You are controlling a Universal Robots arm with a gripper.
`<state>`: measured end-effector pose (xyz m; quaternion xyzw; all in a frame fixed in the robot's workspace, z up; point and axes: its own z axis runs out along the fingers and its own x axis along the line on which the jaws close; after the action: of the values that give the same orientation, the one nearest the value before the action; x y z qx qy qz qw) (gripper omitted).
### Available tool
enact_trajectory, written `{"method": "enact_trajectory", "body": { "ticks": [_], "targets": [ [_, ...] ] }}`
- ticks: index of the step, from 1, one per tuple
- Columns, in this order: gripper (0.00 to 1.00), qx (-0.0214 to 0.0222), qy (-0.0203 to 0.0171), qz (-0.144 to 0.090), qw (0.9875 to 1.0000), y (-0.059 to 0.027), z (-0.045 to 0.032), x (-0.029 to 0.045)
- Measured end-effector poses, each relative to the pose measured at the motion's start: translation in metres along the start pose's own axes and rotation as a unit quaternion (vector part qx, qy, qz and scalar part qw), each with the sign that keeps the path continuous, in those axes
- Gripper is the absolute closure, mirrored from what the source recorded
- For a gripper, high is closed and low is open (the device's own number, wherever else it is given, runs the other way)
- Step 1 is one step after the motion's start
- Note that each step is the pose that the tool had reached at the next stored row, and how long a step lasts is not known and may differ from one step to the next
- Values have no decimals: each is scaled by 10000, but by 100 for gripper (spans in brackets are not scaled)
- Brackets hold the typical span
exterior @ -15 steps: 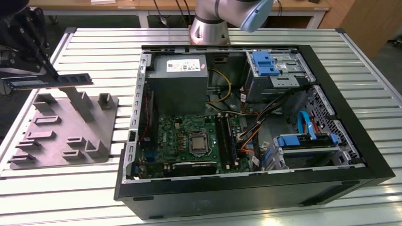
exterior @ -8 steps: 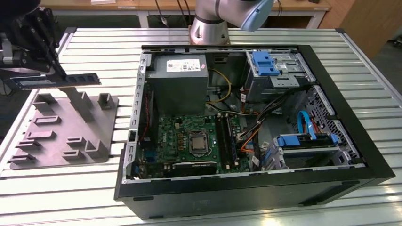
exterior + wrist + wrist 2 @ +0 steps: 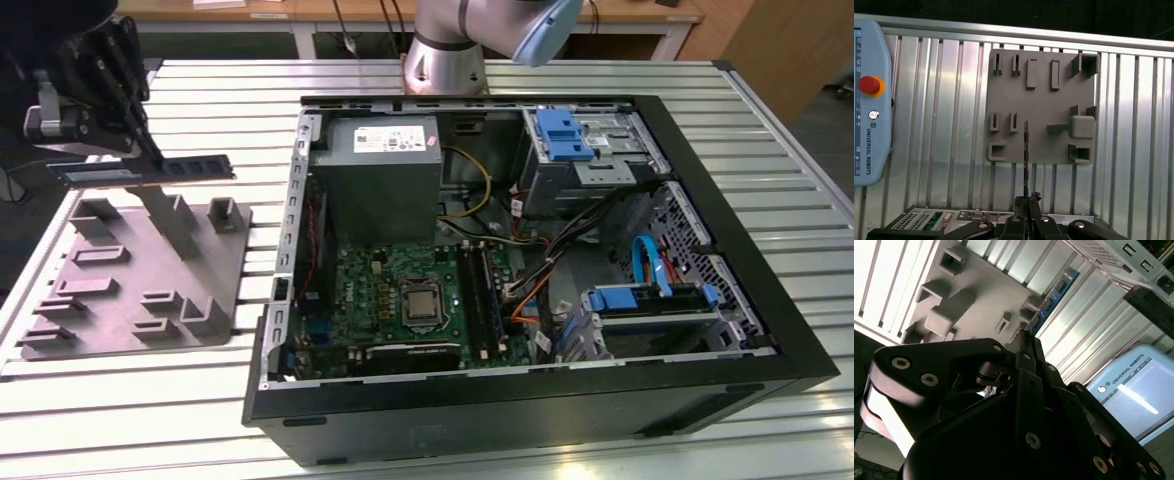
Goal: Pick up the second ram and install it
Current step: 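Pick up the second ram and move it above second insertion slot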
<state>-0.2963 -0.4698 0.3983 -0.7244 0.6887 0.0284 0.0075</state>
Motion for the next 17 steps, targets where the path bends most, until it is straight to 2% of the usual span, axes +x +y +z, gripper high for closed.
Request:
{"method": "enact_trajectory", "body": {
  "ticks": [17],
  "targets": [
    [87, 0, 0, -1, 10000, -355, -10, 18]
  ]
}}
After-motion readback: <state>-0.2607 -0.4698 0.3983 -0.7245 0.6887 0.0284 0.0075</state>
